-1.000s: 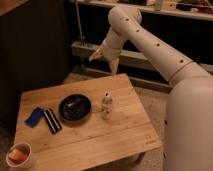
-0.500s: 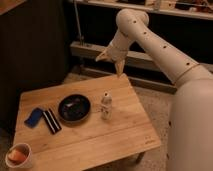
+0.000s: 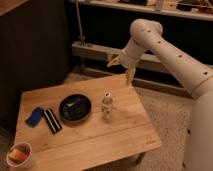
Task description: Move the arm in a circular motion
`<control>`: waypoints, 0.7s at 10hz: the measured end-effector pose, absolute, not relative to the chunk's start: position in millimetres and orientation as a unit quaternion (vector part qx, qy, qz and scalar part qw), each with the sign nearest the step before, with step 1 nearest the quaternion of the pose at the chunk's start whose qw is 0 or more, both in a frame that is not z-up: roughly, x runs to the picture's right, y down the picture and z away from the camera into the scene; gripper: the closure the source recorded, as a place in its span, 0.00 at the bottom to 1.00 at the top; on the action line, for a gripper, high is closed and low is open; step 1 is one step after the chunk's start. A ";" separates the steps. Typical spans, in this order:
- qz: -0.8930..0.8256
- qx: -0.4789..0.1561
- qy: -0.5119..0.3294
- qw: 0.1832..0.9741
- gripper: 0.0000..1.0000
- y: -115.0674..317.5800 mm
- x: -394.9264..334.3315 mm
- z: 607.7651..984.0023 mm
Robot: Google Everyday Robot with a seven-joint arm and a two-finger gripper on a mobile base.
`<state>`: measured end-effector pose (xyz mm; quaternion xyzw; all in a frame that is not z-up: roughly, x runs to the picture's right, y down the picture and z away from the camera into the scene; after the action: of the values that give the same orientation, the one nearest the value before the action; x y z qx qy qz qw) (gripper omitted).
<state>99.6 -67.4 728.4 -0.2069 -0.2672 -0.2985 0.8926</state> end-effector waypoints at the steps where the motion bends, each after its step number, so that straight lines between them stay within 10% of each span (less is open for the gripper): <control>1: -0.278 -0.213 -0.262 0.899 0.20 -52.7 123.8 725.1; 7: -0.180 -0.249 -0.240 0.921 0.20 56.1 234.2 672.8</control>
<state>234.2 56.1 672.8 -0.2494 -0.2404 -0.1797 0.9207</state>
